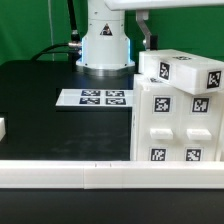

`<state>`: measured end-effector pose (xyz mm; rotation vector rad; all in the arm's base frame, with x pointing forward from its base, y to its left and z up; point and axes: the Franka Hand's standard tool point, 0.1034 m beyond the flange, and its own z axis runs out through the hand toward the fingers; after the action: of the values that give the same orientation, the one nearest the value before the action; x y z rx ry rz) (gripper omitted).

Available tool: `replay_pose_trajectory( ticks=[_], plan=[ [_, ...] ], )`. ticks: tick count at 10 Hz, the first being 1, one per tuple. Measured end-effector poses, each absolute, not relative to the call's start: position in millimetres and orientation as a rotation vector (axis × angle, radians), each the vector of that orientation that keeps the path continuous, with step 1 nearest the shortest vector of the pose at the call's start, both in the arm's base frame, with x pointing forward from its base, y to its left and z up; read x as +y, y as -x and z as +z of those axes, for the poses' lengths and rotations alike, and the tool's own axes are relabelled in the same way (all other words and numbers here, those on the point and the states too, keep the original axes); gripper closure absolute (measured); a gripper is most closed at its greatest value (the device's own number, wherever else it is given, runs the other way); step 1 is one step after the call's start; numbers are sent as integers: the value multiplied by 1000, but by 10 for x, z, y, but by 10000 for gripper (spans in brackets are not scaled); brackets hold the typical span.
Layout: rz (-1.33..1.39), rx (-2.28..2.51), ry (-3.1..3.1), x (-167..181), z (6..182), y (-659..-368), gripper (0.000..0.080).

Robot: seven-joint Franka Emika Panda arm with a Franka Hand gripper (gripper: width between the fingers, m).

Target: Assemble cabinet

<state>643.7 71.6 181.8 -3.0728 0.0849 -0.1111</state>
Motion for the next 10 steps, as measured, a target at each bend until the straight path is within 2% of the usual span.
replay_pose_trajectory(
  ticks=[1,4,10],
  plan=[
    [-119,-196,3090,683,1818,-6440,2],
    [-106,-635,3058,772,1768,-6415,2],
    [-81,-531,3079,832,1673,-6369,2]
  ],
)
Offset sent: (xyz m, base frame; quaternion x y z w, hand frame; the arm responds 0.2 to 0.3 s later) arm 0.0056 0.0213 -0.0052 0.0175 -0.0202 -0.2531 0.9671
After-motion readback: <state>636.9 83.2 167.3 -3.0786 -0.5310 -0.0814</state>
